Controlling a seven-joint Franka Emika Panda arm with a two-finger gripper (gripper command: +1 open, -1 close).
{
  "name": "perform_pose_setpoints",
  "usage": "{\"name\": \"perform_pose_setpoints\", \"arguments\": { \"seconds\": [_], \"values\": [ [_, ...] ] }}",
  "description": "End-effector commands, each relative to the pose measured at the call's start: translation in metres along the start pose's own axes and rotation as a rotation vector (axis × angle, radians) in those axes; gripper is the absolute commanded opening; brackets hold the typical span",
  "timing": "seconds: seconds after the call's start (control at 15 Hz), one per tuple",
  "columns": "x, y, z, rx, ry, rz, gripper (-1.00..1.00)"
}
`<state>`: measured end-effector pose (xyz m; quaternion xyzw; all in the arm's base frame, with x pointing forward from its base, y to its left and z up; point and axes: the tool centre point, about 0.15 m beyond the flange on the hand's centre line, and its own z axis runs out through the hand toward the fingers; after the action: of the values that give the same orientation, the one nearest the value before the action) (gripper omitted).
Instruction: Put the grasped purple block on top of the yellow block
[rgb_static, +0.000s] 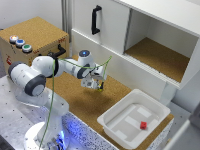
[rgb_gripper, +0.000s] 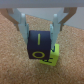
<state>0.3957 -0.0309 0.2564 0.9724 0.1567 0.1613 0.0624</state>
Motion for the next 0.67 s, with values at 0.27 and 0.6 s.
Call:
{"name": "perform_pose_setpoints", "arguments": {
  "seconds": [0.27,0.6],
  "values": [
    [0.059,0.032,0.024,-0.011,-0.151,0.077,-1.0],
    [0.033,0.025,0.014,-0.016,-0.049,0.08,-1.0]
  ]
}}
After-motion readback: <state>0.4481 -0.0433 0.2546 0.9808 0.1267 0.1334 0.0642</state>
